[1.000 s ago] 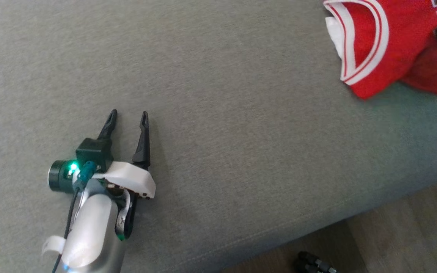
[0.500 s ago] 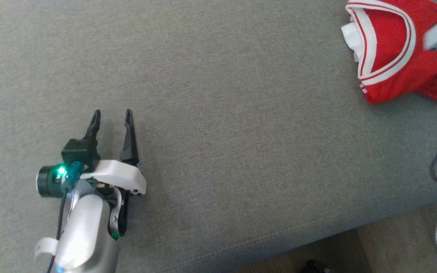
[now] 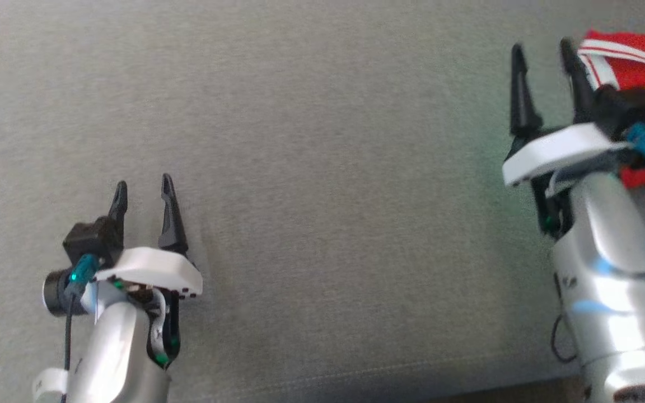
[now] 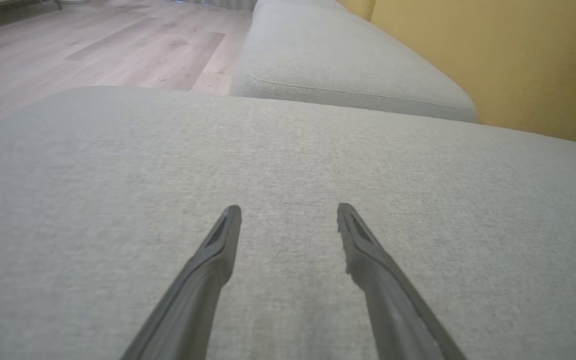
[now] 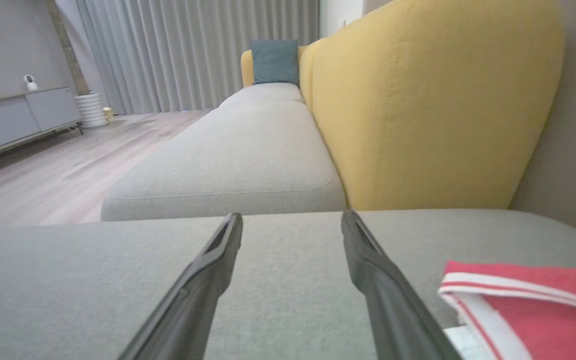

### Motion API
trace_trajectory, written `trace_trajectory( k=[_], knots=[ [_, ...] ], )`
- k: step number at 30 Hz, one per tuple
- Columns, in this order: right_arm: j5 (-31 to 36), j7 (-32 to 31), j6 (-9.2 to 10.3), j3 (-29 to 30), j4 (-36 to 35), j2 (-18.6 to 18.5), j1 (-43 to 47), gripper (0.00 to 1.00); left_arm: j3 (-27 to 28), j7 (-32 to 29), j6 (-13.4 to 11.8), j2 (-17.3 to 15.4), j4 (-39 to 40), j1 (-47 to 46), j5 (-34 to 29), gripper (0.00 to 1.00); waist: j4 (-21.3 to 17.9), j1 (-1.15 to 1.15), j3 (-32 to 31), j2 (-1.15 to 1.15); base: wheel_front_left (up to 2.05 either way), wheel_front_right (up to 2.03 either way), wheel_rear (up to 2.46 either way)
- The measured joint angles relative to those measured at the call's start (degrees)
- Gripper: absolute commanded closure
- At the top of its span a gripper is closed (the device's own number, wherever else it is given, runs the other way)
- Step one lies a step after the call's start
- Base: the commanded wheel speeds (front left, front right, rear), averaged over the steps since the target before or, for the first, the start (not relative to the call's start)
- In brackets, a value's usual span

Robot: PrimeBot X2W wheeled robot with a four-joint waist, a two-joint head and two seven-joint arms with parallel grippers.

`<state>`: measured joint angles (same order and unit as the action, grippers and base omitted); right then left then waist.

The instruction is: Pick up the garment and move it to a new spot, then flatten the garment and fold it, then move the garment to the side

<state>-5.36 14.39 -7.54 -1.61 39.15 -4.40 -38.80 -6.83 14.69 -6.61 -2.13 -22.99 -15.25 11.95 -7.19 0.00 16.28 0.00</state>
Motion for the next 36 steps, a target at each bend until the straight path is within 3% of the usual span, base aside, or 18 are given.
trace_trajectory(
  k=[12, 26, 27, 36],
  knots=[
    [-1.54, 0.0, 0.0, -0.46, 0.26, 0.55, 10.25, 0.0, 0.77, 0.0, 0.56, 0.01, 0.31, 3.78, 1.9, 0.0, 5.75, 0.0, -4.8, 0.0, 0.0, 0.0, 0.0],
    [-5.02, 0.0, 0.0, -2.44, 0.27, 0.68, 12.52, 0.0, 2.21, 0.0, 1.7, 0.01, 0.35, 5.84, 1.93, 0.0, 6.32, 0.0, -7.56, 0.0, 0.0, 0.0, 0.0],
    [-5.22, -0.02, 0.0, -2.49, 0.36, 0.69, 12.53, 1.0, 2.19, 0.0, 2.05, 0.03, 0.31, 5.85, 2.02, 1.0, 6.29, 0.0, -7.45, 0.0, 0.0, 0.0, 0.0],
    [-7.99, -0.89, 0.0, -2.03, 4.39, 0.73, 18.83, 1.0, 2.04, -1.07, 2.26, 0.69, -4.69, 9.16, 4.78, 1.0, 6.34, 0.0, -7.86, 0.0, 0.0, 0.0, 0.0]
  ],
)
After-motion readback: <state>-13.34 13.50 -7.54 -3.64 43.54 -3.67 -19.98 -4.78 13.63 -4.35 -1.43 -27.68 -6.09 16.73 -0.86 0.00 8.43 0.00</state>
